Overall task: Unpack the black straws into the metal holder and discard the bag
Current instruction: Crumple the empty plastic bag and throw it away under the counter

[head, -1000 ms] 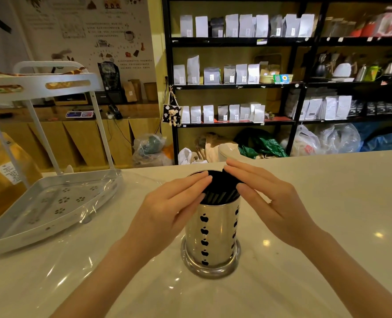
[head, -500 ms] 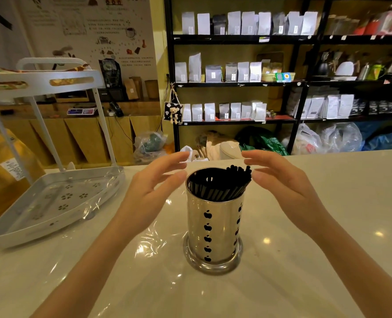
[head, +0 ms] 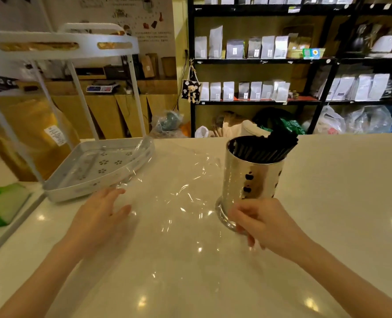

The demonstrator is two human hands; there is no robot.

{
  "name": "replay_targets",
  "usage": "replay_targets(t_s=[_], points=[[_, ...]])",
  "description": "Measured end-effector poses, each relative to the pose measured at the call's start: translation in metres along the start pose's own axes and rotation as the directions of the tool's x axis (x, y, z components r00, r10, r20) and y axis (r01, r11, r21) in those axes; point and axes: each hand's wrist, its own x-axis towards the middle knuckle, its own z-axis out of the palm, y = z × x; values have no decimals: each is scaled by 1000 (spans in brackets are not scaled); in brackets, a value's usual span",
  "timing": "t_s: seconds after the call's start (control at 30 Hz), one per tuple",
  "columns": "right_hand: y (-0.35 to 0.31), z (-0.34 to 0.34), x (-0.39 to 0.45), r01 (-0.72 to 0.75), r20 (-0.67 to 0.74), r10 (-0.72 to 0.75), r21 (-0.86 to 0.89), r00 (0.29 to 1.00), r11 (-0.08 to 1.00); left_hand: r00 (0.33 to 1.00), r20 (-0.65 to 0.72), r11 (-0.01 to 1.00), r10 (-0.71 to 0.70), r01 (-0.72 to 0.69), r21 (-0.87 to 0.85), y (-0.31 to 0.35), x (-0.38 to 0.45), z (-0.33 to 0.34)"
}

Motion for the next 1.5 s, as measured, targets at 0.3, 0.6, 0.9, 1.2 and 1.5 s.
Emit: replay_targets(t_s=[0.3, 0.6, 0.9, 1.2, 1.5], points=[[-2, 60, 7, -382, -51, 381, -35, 923, 923, 986, 69, 810, -150, 162, -564, -21, 2, 0], [-10, 69, 16, -398, -45, 481, 499, 875, 770, 935, 285, 196, -212, 326, -925, -30, -5, -9], [-21, 59, 16, -513, 195, 507, 590, 839, 623, 967, 252, 335, -21, 244, -910, -54, -23, -23], [-26, 62, 19, -305, 11, 366, 579, 931, 756, 970, 219, 446, 103, 152, -882, -60, -22, -26], [-70, 35, 0, 78, -258, 47, 454, 965, 888, 970, 198, 503, 145, 100, -859, -53, -34, -65]])
